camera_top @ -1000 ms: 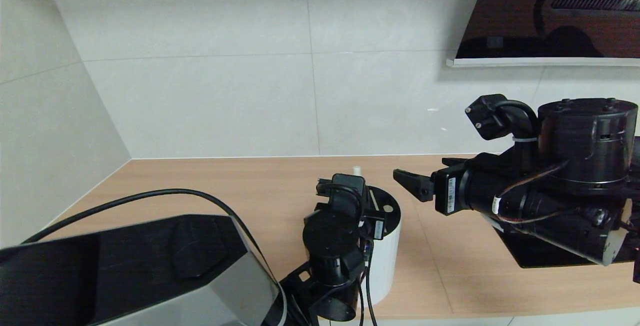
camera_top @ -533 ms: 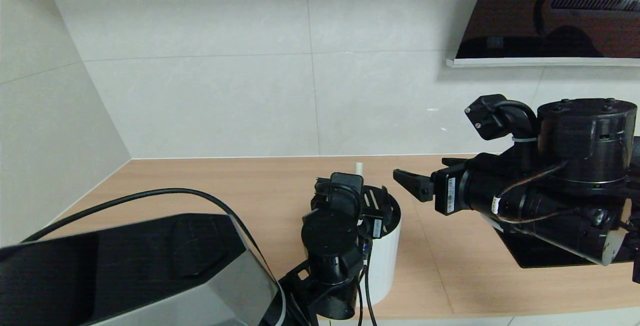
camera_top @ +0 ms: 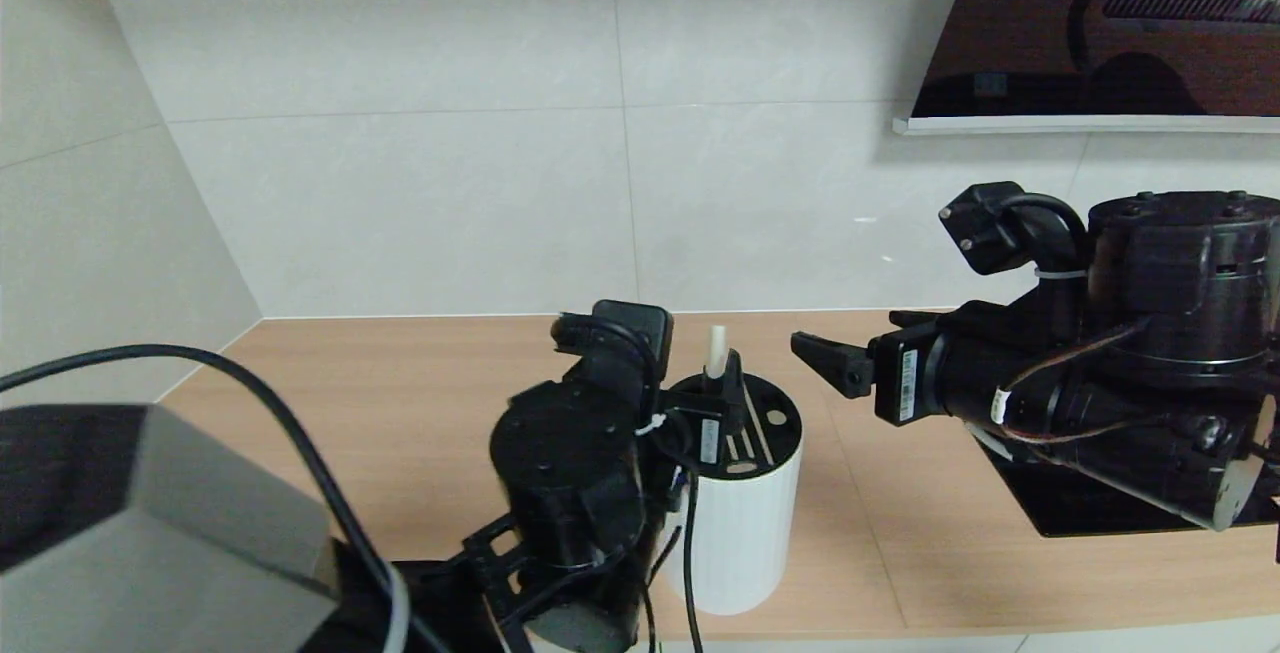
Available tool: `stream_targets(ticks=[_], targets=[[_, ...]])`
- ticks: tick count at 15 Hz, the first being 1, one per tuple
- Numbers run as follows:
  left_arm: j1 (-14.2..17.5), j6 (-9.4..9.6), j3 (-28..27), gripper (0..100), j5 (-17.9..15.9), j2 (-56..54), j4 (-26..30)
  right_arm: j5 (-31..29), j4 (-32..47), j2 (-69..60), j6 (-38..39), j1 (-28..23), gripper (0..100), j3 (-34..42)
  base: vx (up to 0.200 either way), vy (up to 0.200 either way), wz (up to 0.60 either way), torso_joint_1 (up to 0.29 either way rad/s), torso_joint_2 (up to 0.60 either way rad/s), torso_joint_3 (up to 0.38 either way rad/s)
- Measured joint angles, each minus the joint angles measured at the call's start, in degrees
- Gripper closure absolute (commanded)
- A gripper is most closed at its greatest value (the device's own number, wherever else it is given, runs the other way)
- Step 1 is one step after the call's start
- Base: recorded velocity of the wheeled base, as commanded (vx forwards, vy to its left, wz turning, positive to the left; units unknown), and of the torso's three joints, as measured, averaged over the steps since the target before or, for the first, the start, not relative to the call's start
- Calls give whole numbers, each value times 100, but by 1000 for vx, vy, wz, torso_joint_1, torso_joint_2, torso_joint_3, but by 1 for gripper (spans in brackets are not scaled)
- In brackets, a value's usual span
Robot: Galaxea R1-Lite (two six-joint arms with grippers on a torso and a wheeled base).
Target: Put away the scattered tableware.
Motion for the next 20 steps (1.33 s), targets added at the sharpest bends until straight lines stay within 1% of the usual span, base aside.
stream_targets(ticks=[2,3,4,6,7,9,10,12,14,15,16,17,18,19,20], targets=[[-41,0,330,0,-240,-877,670,-69,22,-193,-1,0,0,33,0,0,0,0,0,0],[-74,-9,464,0,-367,-1392,1093,-107,29,-341,-1,0,0,85,0,0,0,0,0,0],[-101,-54,569,0,-501,-1946,1518,-127,32,-518,-1,-13,0,152,0,0,0,0,0,0],[-112,-221,741,0,-761,-3048,2495,-140,24,-833,5,-124,0,304,0,0,0,0,0,0],[-22,-311,805,0,-851,-3591,3079,-127,22,-1039,5,-227,0,406,0,0,0,0,0,0],[260,-393,868,0,-955,-4557,4073,55,22,-1643,5,-511,0,706,0,0,0,0,0,0],[486,-408,875,0,-990,-5082,4612,266,35,-2046,5,-785,0,929,0,0,0,0,0,0],[1001,-419,909,0,-1029,-6039,5474,613,174,-2760,5,-1563,0,1408,0,0,0,0,0,0],[1643,-357,1039,0,-1143,-7032,6034,750,500,-3528,-6,-2315,0,1762,0,0,0,0,0,0],[1996,-272,1107,0,-1204,-7469,6237,780,725,-3912,-66,-2581,0,1855,0,0,0,0,0,0],[2408,-113,1161,0,-1253,-7941,6388,790,1015,-4290,-193,-2787,0,1914,0,0,0,0,0,0],[2839,112,1209,0,-1332,-8442,6568,785,1390,-4754,-404,-2942,0,1957,0,0,0,0,0,0],[3190,336,1242,0,-1434,-8906,6779,763,1746,-5210,-655,-3044,0,1977,0,0,0,0,0,0],[3499,516,1256,0,-1547,-9360,7047,717,2075,-5678,-939,-3126,0,1991,0,0,0,0,0,0],[3790,641,1259,0,-1659,-9804,7390,635,2354,-6166,-1264,-3250,0,1998,0,0,0,0,0,0]])
